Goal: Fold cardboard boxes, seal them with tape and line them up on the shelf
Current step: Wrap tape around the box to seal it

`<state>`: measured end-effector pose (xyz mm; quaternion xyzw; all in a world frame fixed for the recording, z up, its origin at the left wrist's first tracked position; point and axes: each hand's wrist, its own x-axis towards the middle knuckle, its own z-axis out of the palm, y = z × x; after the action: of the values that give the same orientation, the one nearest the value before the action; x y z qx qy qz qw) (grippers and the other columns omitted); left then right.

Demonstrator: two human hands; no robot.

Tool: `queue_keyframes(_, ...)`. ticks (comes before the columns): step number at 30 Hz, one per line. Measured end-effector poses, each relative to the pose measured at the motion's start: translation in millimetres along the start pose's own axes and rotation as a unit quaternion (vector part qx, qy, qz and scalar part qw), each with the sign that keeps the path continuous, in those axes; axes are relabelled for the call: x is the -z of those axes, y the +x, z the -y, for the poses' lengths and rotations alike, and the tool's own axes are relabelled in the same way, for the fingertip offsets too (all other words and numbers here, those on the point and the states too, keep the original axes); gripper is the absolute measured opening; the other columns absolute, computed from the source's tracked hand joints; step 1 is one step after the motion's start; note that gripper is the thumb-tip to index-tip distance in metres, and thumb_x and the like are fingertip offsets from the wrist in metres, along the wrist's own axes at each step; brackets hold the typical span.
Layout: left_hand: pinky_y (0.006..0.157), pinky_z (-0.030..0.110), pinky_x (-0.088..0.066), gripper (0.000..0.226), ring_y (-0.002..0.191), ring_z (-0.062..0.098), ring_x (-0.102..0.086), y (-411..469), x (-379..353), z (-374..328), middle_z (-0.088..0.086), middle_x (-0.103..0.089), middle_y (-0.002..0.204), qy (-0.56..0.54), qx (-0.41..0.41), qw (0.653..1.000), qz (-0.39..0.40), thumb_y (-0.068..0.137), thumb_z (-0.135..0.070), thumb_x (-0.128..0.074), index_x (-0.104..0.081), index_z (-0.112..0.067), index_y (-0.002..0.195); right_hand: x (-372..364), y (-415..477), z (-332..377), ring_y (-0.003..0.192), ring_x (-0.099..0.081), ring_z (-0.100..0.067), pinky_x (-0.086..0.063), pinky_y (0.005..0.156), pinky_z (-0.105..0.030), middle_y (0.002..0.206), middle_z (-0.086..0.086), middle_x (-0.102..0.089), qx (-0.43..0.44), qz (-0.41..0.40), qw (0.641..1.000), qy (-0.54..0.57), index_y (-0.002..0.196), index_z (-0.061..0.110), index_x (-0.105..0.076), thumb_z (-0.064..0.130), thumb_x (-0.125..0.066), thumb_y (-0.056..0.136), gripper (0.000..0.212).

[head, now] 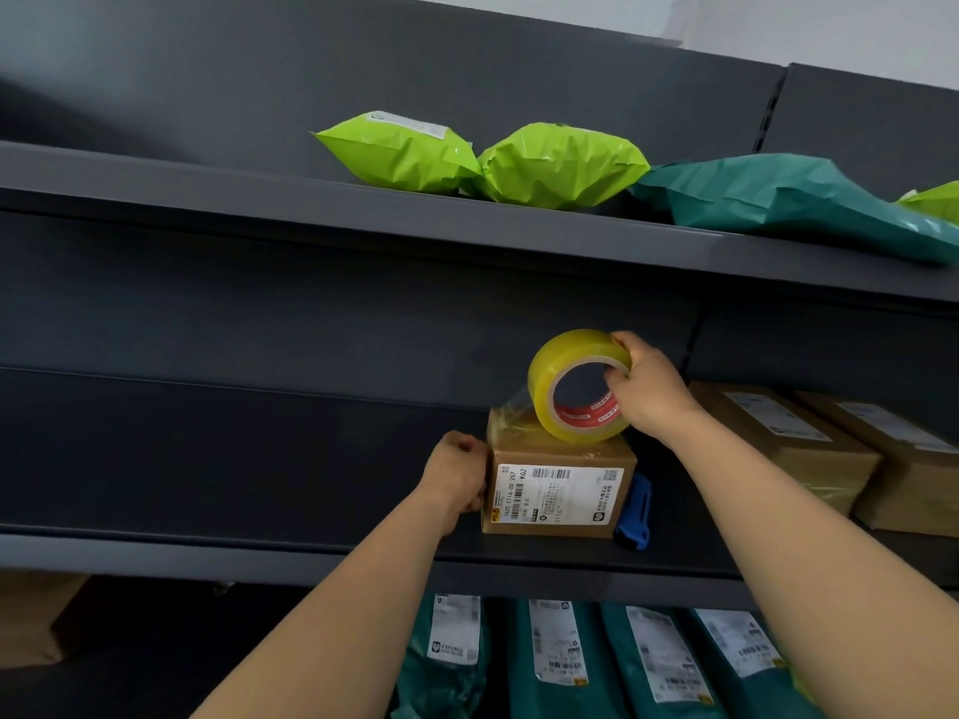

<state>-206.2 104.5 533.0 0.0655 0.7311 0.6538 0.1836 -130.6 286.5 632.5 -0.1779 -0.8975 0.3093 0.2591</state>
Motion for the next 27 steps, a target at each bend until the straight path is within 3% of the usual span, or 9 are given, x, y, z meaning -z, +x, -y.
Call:
queue_keyframes(3,0.063,0.029,-0.045,0.025,0.076,0.016,-0.055,9.4,3.5,-5.2,0.004,-0.058,0.092,0.024,-0.055,0.997,-0.056,0.101,-0.033,-0.047,-0.049,-0.012,0.116,-0.3,0.5,-1.3,0.111,-0.055,-0.024,-0.043,0.081,-0.029,0.128,-0.009,-0.053,0.001,-0.003,1.0,-0.002,0.144,0.021,-0.039,0.011,-0.045,0.1,0.046)
queue_keyframes(7,0.091,0.037,-0.043,0.035,0.107,0.023,-0.052,18.7,-8.2,-5.9,0.011,-0.05,0.128,0.061,-0.057,0.996,-0.032,0.103,-0.041,-0.037,-0.037,-0.016,0.128,-1.5,0.2,-3.1,0.113,-0.054,-0.023,-0.043,0.083,-0.028,0.129,-0.008,-0.053,0.003,-0.006,1.0,-0.006,0.145,0.021,-0.038,0.012,-0.046,0.1,0.046)
queue_keyframes(10,0.088,0.036,-0.043,0.029,0.106,0.022,-0.051,19.7,-3.0,-3.3,0.012,-0.046,0.134,0.128,-0.025,0.991,-0.013,0.102,-0.031,-0.04,-0.036,-0.021,0.129,-1.0,-0.4,-3.1,0.114,-0.054,-0.023,-0.044,0.085,-0.028,0.13,-0.007,-0.053,0.003,-0.006,1.0,-0.008,0.145,0.021,-0.037,0.012,-0.046,0.1,0.047)
queue_keyframes(12,0.096,0.037,-0.044,0.038,0.113,0.022,-0.05,18.2,11.2,-6.8,0.008,-0.048,0.133,0.105,-0.027,0.993,0.036,0.098,-0.019,-0.048,-0.038,-0.022,0.135,-1.0,-0.2,-3.3,0.116,-0.053,-0.023,-0.044,0.086,-0.028,0.131,-0.007,-0.052,0.003,-0.007,1.0,-0.009,0.146,0.021,-0.036,0.012,-0.046,0.1,0.048)
queue_keyframes(15,0.117,0.045,-0.021,0.078,0.135,0.022,-0.038,5.2,26.2,-15.1,0.001,-0.048,0.138,-0.087,-0.046,0.975,0.198,0.082,-0.016,-0.06,-0.026,-0.022,0.151,-1.5,-1.2,-3.2,0.117,-0.053,-0.023,-0.044,0.086,-0.028,0.132,-0.006,-0.052,0.002,-0.011,1.0,-0.01,0.146,0.022,-0.036,0.011,-0.047,0.1,0.049)
queue_keyframes(16,0.119,0.046,-0.016,0.094,0.138,0.022,-0.036,1.5,27.4,-18.6,0.0,-0.046,0.142,-0.08,-0.056,0.966,0.241,0.074,-0.019,-0.068,-0.019,-0.023,0.154,-1.6,-1.5,-3.3,0.117,-0.053,-0.023,-0.044,0.086,-0.028,0.132,-0.006,-0.052,0.001,-0.013,1.0,-0.008,0.146,0.022,-0.036,0.011,-0.048,0.099,0.049)
queue_keyframes(19,0.117,0.04,-0.027,0.122,0.136,0.019,-0.04,-1.7,20.0,-26.8,-0.001,-0.043,0.148,0.07,-0.082,0.957,0.268,0.063,-0.021,-0.089,-0.01,-0.03,0.155,-1.0,-3.2,-2.8,0.116,-0.053,-0.022,-0.045,0.089,-0.028,0.131,-0.006,-0.053,0.007,-0.018,1.0,0.004,0.145,0.023,-0.038,0.009,-0.048,0.099,0.049)
queue_keyframes(22,0.112,0.038,-0.038,0.117,0.131,0.017,-0.045,3.0,15.8,-29.7,-0.003,-0.046,0.143,0.116,-0.12,0.962,0.218,0.06,-0.022,-0.092,-0.021,-0.031,0.153,0.7,-4.1,-3.2,0.114,-0.054,-0.02,-0.048,0.094,-0.033,0.127,-0.002,-0.056,0.013,-0.011,0.999,0.042,0.142,0.026,-0.042,0.013,-0.051,0.098,0.047)
queue_keyframes(27,0.09,0.024,-0.048,0.097,0.117,0.007,-0.052,2.7,32.5,-25.9,-0.008,-0.053,0.131,0.069,-0.159,0.961,0.216,0.062,-0.014,-0.09,-0.038,-0.034,0.142,15.1,-2.0,-10.3,0.116,-0.054,-0.018,-0.048,0.099,-0.037,0.127,0.002,-0.057,0.027,-0.015,0.997,0.069,0.137,0.033,-0.048,0.011,-0.053,0.096,0.047)
